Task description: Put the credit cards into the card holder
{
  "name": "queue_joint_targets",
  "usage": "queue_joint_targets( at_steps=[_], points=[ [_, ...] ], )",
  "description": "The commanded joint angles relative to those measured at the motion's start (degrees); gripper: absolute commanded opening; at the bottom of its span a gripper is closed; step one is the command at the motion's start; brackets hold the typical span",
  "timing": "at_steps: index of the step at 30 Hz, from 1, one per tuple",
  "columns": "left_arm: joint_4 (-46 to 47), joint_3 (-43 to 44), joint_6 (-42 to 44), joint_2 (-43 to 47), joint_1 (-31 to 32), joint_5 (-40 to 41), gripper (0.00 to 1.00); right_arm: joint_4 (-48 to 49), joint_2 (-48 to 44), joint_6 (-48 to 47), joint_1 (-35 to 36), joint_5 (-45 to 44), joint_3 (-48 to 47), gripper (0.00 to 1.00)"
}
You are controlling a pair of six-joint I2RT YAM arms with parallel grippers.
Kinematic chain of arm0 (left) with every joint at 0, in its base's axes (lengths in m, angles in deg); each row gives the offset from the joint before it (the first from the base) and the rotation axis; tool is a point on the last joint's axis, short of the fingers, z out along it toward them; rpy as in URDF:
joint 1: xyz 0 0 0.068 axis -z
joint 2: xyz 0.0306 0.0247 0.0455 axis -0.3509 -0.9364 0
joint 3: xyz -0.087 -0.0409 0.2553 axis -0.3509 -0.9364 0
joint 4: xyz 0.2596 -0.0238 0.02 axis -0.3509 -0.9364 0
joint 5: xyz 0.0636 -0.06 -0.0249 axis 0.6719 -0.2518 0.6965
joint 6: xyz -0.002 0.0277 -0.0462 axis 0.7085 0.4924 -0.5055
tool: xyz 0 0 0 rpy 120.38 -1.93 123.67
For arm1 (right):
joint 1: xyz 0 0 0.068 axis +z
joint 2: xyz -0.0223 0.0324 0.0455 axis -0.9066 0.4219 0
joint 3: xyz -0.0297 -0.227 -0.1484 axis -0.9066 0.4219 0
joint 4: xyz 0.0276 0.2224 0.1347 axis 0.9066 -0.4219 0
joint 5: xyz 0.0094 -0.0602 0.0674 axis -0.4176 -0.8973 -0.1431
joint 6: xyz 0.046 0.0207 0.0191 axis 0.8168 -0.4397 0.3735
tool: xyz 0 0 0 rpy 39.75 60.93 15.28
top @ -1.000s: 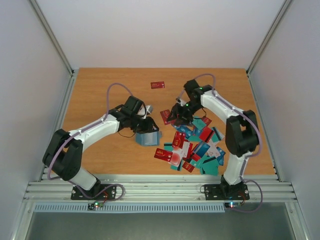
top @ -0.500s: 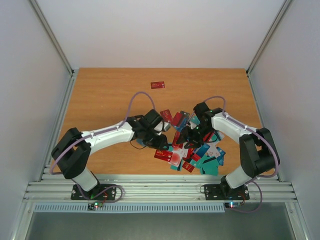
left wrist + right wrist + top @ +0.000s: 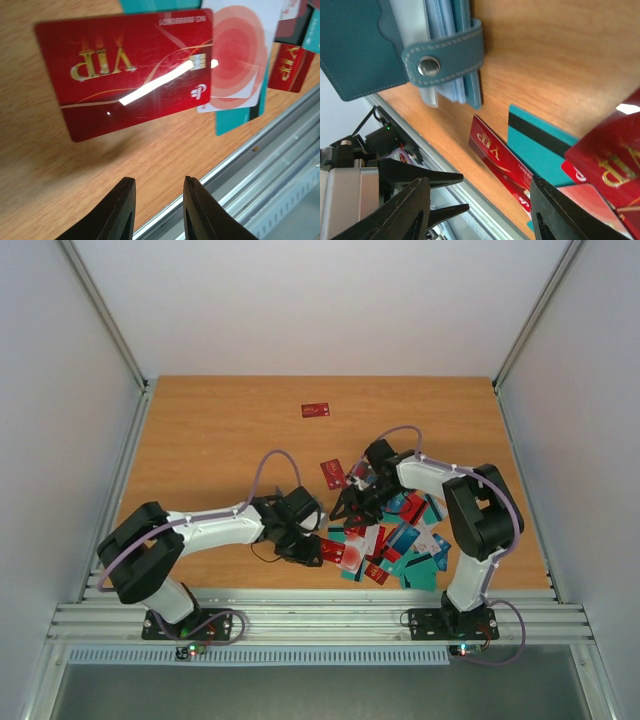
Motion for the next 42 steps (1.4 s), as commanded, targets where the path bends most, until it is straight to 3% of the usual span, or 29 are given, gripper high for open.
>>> queue_joint_targets(
  at_steps=[1,10,15,25,35,42],
  points=[
    [3.47,-1.91,-3.11,2.6,0.33,3.52,0.29,-2.51,2.53,-6.4,0.5,-0.5,-2.91,0.56],
    [9.78,-3.6,-1.48,-2.92,0.37,-1.13,0.28,-1.65,5.43,-7.11,4.09,-5.44,0.42,0.55],
    [9.16,-2.4,-1.81,-6.8,0.42,2.39,0.23,-2.22,4.66,-8.13,4.09,-7.73,3.23,0.55],
    [10.45,-1.38,-1.38,-12.12,0.06,4.81,0.19,1.58,3.1,-3.94,5.52,-2.27,8.26,0.54],
    [13.42,-4.52,-0.03,-5.86,-0.67,3.57,0.2,10.02,1.39,2.71,5.54,10.67,13.16,0.53],
    [7.5,-5.2,-0.47,2.75,-0.73,5.79,0.22,4.39,-6.93,2.29,5.59,4.2,11.53,0.52]
  ],
)
